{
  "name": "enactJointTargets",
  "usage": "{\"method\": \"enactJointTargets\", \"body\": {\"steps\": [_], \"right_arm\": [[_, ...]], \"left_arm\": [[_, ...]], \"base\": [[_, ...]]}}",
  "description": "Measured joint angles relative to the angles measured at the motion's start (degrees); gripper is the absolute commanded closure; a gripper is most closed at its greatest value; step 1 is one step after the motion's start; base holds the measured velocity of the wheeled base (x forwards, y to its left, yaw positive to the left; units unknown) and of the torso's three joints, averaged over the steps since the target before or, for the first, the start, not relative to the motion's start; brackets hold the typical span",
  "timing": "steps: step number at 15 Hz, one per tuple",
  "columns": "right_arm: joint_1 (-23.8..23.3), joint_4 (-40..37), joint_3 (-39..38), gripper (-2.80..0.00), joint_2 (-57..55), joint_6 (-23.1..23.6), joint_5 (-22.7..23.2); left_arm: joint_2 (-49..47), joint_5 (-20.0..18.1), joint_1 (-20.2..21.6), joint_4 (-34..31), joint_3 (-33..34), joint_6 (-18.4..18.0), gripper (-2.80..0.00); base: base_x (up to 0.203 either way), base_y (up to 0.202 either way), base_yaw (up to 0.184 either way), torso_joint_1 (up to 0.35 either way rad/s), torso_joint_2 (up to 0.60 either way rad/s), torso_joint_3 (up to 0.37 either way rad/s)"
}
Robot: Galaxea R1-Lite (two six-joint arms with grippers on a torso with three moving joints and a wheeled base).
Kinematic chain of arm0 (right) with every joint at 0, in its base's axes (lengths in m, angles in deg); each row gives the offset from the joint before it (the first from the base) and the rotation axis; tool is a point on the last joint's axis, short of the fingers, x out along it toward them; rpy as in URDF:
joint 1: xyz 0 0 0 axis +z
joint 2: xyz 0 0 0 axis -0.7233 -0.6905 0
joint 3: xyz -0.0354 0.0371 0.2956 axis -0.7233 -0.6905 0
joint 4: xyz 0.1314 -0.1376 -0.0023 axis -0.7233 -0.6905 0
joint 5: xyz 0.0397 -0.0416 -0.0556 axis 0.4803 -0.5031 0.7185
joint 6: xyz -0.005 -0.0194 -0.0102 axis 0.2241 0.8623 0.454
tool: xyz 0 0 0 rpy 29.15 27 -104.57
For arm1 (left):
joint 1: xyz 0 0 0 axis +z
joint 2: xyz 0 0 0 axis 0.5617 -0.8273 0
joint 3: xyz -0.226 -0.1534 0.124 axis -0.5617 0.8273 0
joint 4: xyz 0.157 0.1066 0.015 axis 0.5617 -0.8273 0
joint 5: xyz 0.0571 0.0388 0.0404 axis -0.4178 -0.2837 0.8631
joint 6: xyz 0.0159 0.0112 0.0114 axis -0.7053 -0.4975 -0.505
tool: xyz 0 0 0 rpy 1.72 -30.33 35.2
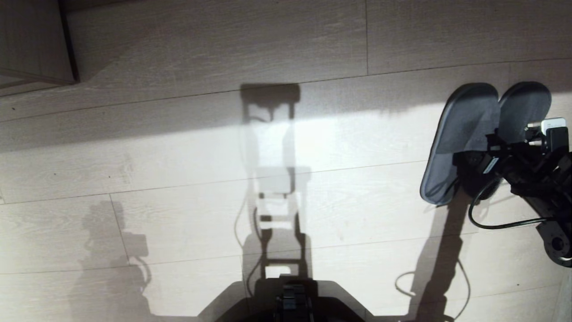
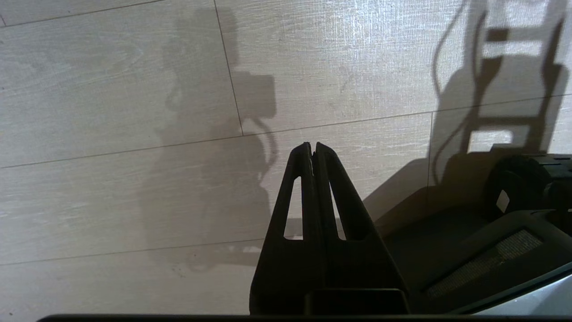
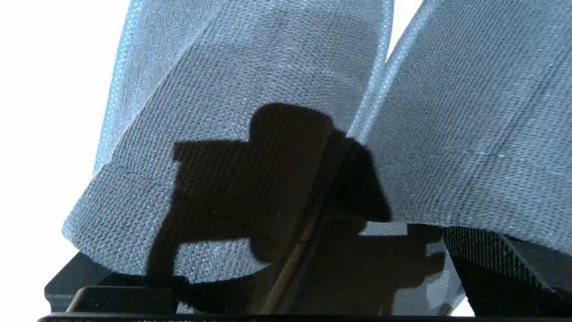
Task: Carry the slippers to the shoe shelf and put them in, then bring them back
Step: Pick up the slippers on the floor
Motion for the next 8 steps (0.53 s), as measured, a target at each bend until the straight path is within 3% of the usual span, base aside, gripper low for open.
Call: {"method": "enactJointTargets", "body": {"steps": [8], "right_arm": [[-0.3, 0.0, 3.0, -2.80, -0.5, 0.3, -0.7]], "left_arm": [[0.0, 0.0, 0.0, 0.0, 0.0, 0.0, 0.00]], "base": [[0.000, 0.000, 0.000, 0.000, 0.00, 0.000]]}}
